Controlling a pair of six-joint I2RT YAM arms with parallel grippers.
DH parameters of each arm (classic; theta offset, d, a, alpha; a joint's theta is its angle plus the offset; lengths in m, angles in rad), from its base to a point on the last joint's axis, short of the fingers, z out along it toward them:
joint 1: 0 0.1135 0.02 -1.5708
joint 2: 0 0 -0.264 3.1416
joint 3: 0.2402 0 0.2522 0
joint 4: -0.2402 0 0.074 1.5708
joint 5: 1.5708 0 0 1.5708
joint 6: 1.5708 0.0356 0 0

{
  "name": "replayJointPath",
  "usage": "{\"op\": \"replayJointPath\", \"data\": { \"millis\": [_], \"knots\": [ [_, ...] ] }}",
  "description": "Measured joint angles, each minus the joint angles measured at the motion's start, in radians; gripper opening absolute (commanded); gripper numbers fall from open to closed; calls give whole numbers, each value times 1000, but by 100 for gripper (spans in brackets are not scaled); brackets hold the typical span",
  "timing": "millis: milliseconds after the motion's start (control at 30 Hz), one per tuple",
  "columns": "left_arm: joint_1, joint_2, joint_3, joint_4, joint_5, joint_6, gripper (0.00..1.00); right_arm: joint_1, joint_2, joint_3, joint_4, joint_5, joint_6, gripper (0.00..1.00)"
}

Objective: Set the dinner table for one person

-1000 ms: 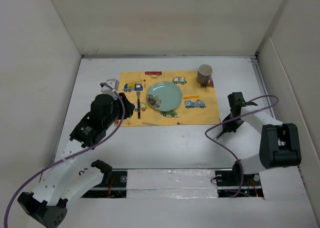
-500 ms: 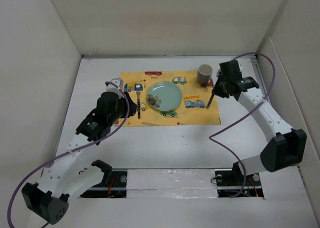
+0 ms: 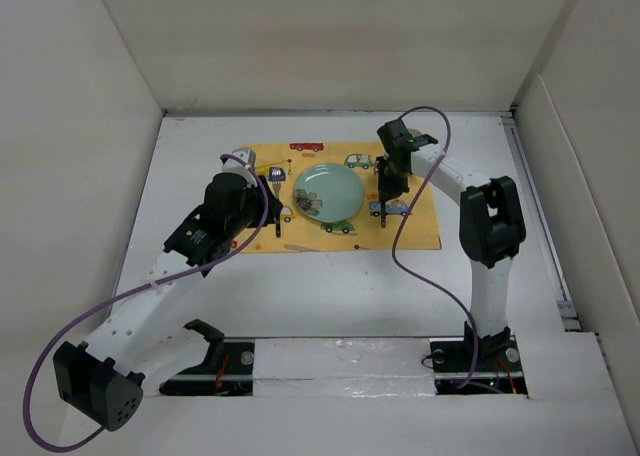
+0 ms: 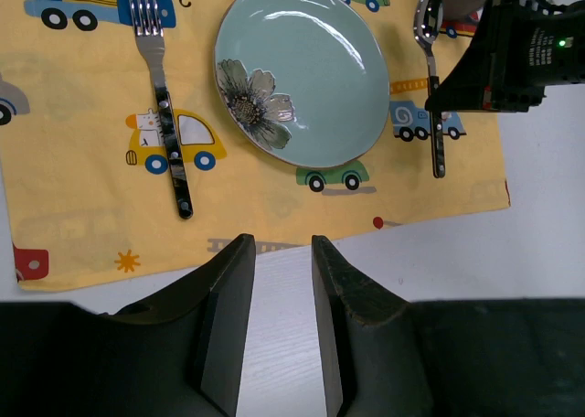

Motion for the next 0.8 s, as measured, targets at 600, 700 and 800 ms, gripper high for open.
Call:
{"op": "replayJointPath", "data": {
  "millis": [600,700,800],
  "knots": [
    [0,9,1,14,-11,-20,29,-44,115,55,-8,-9,-23,0],
    [0,9,1,14,-17,-22,30,-40,127,55,7,-2,-26,4],
    [0,9,1,14,-24,-23,31,-35,127,56,8,0,-26,23]
  ]
}}
